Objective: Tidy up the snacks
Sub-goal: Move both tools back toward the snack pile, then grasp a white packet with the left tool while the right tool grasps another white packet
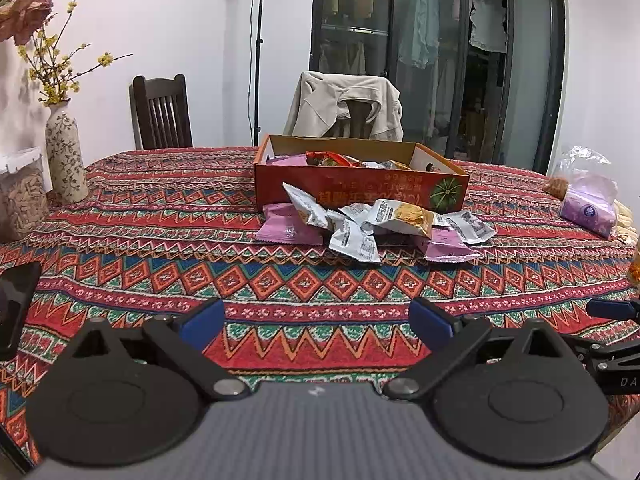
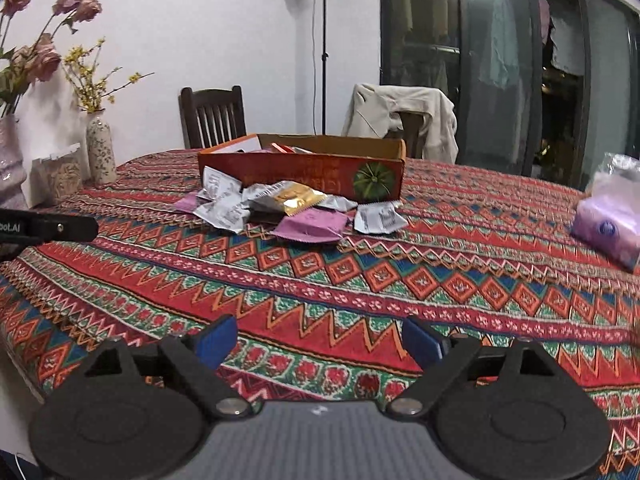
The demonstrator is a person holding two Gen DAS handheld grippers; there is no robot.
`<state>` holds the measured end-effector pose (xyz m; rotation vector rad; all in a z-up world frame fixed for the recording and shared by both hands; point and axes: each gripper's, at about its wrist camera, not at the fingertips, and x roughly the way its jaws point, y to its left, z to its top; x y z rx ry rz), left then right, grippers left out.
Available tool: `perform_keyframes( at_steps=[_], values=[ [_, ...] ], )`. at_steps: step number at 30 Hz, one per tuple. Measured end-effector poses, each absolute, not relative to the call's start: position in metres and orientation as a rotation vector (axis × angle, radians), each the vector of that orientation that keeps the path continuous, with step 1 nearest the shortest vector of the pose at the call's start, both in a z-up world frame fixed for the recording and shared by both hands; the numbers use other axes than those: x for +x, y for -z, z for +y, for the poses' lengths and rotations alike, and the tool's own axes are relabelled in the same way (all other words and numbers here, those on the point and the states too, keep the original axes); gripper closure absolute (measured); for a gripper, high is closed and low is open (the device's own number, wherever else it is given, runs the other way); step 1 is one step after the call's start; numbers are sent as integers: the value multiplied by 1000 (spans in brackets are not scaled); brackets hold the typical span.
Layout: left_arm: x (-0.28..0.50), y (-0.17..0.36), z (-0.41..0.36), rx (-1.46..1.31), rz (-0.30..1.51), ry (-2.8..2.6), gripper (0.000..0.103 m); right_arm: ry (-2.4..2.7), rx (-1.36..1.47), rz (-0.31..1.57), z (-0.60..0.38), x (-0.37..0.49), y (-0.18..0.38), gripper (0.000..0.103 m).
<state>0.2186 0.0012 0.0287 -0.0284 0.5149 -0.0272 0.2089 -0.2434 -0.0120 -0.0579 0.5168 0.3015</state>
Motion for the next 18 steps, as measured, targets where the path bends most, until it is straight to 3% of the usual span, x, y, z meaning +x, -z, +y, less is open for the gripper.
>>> perform_keyframes(
  at_steps=[18],
  values=[
    [302,-6,-20,24,561,47,4,-269,-54,543,-247,276,14,14]
  ],
)
